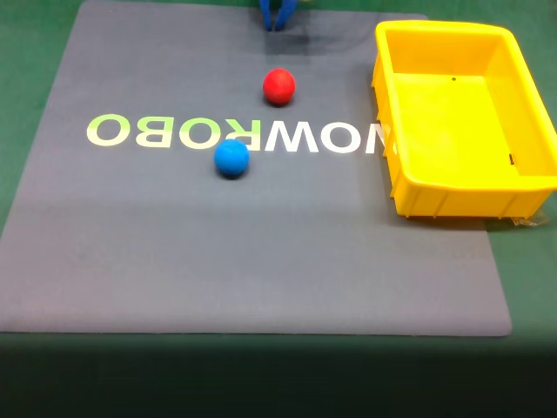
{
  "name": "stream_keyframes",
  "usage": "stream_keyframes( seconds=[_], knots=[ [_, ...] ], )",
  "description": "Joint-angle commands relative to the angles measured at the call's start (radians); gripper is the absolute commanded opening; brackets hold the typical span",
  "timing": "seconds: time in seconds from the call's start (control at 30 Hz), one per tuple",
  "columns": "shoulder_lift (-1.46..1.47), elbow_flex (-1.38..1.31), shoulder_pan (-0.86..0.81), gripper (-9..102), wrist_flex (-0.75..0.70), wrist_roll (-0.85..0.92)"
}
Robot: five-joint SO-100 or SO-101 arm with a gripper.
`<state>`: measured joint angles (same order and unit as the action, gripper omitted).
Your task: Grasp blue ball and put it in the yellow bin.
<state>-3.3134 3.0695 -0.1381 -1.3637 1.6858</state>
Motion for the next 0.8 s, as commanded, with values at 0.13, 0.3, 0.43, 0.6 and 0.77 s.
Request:
stream_keyframes(
  seconds=[0.13,0.3,0.43,0.6,0.77],
  knots=[
    [-0.012,0.031,0.025,0,-0.02,0.003],
    [-0.012,0.031,0.025,0,-0.02,0.002],
    [-0.012,0.031,0.025,0,-0.02,0.0],
    [-0.012,0.031,0.025,0,-0.018,-0.009],
    [-0.009,0.02,0.025,12,-0.021,-0.026]
  ],
)
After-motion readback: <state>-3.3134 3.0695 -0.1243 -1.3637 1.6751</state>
